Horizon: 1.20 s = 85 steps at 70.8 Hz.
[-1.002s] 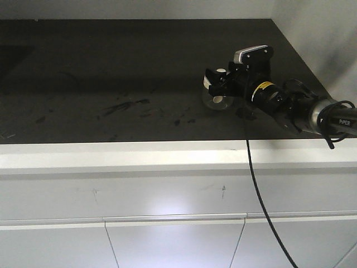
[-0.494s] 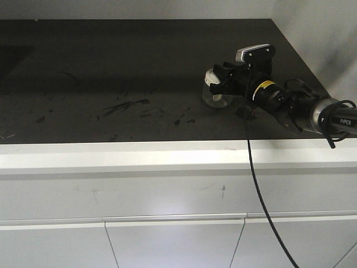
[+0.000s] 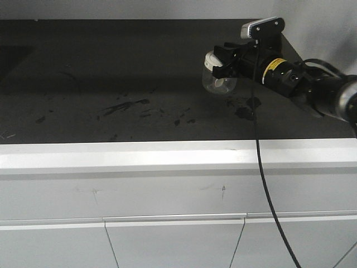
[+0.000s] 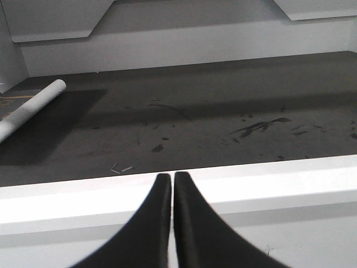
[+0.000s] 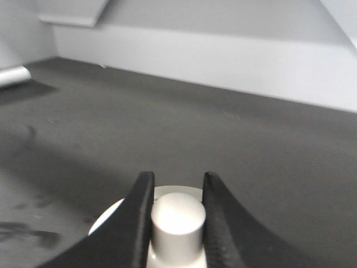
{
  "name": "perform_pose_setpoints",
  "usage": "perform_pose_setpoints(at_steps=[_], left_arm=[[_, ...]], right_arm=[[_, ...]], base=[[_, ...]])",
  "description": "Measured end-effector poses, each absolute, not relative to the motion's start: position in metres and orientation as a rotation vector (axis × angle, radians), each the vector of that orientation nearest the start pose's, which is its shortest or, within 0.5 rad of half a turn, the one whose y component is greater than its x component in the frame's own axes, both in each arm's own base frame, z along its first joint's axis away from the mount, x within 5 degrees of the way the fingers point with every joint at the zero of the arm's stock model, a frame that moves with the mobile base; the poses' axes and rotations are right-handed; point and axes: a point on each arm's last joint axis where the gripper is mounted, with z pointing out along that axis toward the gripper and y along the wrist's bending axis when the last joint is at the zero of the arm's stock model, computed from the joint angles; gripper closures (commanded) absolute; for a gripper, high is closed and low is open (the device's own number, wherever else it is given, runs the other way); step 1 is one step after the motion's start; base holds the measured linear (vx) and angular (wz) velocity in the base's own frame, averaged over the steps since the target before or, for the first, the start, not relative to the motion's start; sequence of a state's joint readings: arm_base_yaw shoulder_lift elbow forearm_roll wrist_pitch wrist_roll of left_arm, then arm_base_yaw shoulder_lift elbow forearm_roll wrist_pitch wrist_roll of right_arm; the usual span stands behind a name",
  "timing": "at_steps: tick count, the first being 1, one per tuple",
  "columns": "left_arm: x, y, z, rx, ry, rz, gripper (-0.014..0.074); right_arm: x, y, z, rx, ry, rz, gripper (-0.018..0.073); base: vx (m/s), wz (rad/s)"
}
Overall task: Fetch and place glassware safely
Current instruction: 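Lift the jar with the right gripper and pull it out of the hood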
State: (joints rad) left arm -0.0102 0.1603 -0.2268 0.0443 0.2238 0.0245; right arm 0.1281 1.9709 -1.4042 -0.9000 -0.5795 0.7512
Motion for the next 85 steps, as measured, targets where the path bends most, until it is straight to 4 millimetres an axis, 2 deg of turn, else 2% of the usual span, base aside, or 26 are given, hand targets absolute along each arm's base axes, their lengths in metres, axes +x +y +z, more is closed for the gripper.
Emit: perform_pose_setpoints(at_steps=[22,35,53,67,85], left_arm=[[0.063,0.000,0.260,0.056,1.640,0.052,0.0603],[0.063,0.000,0.260,0.056,1.640,0.052,0.0603],[0.063,0.000,0.260,0.056,1.640,0.052,0.0603],[0.063,0.000,0.260,0.056,1.640,0.052,0.0603],[0.063,0.000,0.260,0.056,1.640,0.052,0.0603]], right_arm=[[0.372,0.087,0.274,-0.534,1.661,0.382,0.0561],[0.317,0.080,0.296,-0.537,1.612,0.380,0.0561],[0.253,0.076,0.306,-0.554,1.543,0.398,0.0561],[0.216,0.100,0.300,-0.651,1.516,0.487,0.0561],[0.189,0.141,0.296,-0.807,1.481,0.635,0.0561]], base=[[0.00,0.00],[0.00,0.00],[0.00,0.00],[0.00,0.00],[0.00,0.00]])
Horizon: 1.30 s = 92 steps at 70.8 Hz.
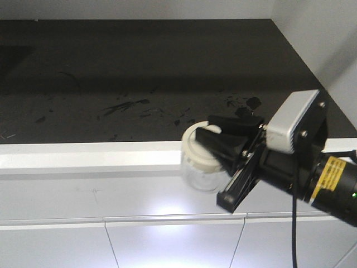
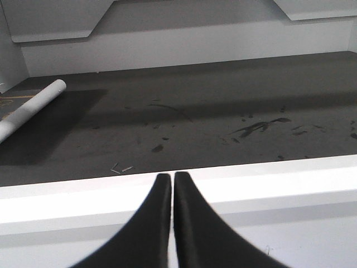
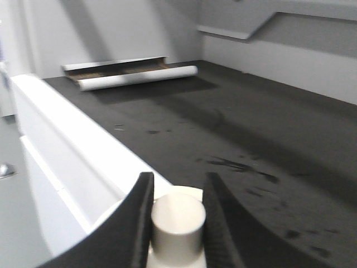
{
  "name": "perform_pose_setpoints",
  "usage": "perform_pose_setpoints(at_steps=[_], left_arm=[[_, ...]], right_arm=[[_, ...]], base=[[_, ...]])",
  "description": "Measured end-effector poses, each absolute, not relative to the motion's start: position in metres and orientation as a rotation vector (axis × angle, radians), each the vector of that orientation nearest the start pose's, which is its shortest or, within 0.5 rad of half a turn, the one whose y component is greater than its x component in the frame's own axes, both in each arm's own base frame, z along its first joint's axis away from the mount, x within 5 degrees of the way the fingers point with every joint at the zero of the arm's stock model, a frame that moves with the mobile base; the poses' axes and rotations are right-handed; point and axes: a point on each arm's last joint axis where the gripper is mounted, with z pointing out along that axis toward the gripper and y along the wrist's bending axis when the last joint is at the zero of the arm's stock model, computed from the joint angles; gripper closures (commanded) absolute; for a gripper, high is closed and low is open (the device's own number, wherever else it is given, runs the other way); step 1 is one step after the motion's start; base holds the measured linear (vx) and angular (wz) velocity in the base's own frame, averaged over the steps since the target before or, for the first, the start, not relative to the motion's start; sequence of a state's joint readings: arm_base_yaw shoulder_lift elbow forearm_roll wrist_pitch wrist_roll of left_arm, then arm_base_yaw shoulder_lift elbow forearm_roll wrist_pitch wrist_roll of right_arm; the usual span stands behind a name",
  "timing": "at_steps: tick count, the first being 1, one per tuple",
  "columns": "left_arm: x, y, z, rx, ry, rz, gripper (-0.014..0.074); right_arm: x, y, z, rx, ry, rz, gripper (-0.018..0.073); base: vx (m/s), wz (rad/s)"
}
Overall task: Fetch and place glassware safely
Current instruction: 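Lift the jar with the right gripper and pull it out of the hood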
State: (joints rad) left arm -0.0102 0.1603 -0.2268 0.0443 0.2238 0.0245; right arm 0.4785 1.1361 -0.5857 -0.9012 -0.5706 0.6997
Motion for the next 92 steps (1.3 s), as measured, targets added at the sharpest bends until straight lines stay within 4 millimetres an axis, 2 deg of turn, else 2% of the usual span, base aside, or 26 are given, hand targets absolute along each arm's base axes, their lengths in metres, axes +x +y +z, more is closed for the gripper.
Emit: perform_pose_setpoints(at_steps=[11,26,39,92], left_arm=[[0.063,0.000,0.260,0.056,1.640,0.052,0.0603],[0.063,0.000,0.260,0.056,1.640,0.052,0.0603],[0.063,0.000,0.260,0.056,1.640,0.052,0.0603],[0.063,0.000,0.260,0.056,1.640,0.052,0.0603]], right_arm=[[0.174,0.159,0.296,-0.883,1.447,0.710,0.0561],[0.160,0.173,0.298,-0.942,1.402,0.784,0.0561],[0.156,0.175,0.301,-0.950,1.354,0.829,0.0559],[0.156,0.175,0.301,-0.952,1.351,0.828,0.0559]], base=[[0.00,0.00],[0.00,0.00],[0.00,0.00],[0.00,0.00]])
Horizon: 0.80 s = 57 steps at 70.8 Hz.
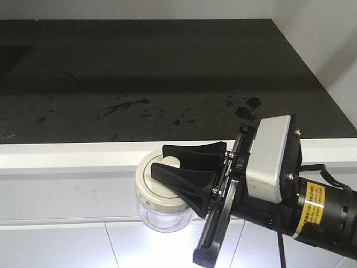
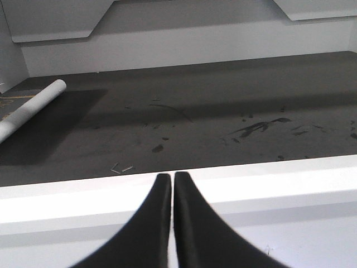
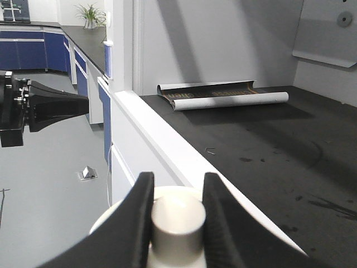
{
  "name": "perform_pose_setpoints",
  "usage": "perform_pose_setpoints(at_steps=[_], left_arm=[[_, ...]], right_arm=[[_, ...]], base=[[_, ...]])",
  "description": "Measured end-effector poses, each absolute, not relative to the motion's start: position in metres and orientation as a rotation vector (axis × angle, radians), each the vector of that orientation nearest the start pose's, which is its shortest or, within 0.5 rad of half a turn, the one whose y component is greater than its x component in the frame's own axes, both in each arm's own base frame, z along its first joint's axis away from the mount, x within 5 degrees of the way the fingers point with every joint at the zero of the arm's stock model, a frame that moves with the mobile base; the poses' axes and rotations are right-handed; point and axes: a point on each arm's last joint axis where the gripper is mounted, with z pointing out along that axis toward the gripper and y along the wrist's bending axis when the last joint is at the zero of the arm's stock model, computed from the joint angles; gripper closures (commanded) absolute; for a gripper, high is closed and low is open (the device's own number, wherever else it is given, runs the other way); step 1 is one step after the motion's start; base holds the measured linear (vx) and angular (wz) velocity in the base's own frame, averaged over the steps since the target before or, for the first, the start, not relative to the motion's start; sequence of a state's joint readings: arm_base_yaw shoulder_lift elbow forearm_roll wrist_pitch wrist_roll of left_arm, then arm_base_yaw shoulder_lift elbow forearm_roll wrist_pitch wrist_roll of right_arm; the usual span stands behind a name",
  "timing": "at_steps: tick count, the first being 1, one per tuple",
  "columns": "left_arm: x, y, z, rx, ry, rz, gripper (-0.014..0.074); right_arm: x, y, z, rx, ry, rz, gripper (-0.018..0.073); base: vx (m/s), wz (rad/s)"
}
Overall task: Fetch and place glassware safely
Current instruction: 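Lift the jar with the right gripper and pull it out of the hood, then hold the jar in the right gripper while the base turns away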
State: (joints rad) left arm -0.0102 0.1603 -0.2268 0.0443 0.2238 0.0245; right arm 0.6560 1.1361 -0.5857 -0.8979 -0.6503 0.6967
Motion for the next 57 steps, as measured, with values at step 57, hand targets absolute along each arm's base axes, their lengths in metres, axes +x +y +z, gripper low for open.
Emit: perform_pose_setpoints(at_steps=[57], left_arm=[[0.0626,0.0003,0.2599,0.056,1.640,0.052,0.0603]], right_arm=[[0.1564,0.1746,0.3012,-0.951,1.352,0.826,0.0559]], base=[[-0.01,0.02]])
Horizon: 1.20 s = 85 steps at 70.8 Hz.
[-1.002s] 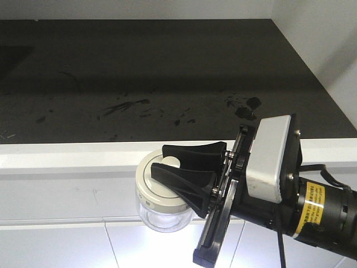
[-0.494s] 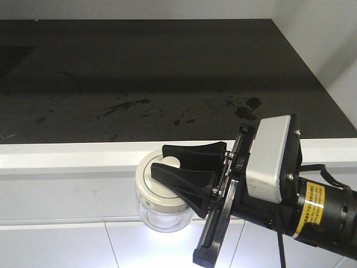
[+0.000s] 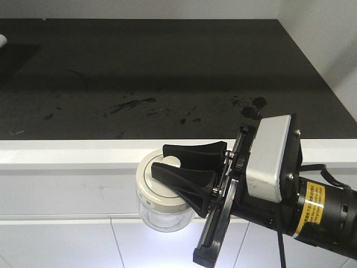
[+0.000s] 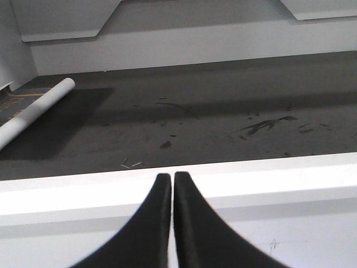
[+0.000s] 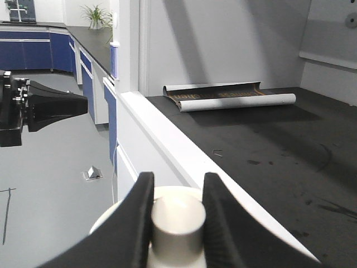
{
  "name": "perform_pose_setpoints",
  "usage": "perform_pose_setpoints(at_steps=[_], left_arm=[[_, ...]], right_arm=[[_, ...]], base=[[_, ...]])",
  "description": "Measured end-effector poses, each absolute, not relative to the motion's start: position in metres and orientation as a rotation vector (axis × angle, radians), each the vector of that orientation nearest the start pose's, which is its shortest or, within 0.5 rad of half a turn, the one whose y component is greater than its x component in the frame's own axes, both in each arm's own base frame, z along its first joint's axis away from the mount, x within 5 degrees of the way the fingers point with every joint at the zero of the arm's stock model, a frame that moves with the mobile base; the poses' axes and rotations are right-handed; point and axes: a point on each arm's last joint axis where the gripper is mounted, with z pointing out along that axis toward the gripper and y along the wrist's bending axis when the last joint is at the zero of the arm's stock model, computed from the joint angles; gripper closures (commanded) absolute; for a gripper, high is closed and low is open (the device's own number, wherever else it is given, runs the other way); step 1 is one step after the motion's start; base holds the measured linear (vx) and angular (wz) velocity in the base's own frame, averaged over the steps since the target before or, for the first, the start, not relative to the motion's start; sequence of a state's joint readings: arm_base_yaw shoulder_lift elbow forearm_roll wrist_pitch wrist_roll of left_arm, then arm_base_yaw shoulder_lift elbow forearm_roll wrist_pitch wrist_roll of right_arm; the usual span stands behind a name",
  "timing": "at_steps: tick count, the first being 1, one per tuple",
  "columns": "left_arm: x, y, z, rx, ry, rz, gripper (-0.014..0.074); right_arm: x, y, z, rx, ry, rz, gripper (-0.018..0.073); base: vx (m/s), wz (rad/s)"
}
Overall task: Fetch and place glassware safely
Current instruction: 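Hold the jar in the right gripper while the base turns away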
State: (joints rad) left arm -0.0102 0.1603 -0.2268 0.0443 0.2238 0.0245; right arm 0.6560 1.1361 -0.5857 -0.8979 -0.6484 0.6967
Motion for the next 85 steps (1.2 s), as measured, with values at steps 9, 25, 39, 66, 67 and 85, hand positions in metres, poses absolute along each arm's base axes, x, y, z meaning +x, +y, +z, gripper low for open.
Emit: perform_pose_setpoints(at_steps=[9,25,39,66,67,85], left_arm=[[0.0626,0.0003,0.2599,0.056,1.640,0.052,0.0603],[0.0626,0.0003,0.2599,0.056,1.640,0.052,0.0603],[0.0626,0.0003,0.2599,0.056,1.640,0.052,0.0603],[0.0626,0.0003,0.2599,0.056,1.640,0.052,0.0603],[0.0626,0.0003,0.2599,0.056,1.640,0.052,0.0603],[0.0626,0.0003,0.2599,0.056,1.640,0.052,0.0603]], right_arm=[[0.1564,0.1746,0.3012,-0.951,1.352,0.826,0.0559],[0.1564,0.1746,0.3012,-0.951,1.352,0.826,0.0559],[0.1564,0.1746,0.3012,-0.951,1.352,0.826,0.0559],[0.1564,0.1746,0.3012,-0.951,1.352,0.826,0.0559],[0.1565,0.1746,0.3011,-0.951,1.353,0.826,0.0559],[0.1565,0.1746,0.3011,-0.951,1.353,0.826,0.0559]], base=[[-0.04,0.17],[-0.07,0.27],[-0.08,0.35],[-0.09,0.43],[-0.10,0.50],[-0.11,0.53]])
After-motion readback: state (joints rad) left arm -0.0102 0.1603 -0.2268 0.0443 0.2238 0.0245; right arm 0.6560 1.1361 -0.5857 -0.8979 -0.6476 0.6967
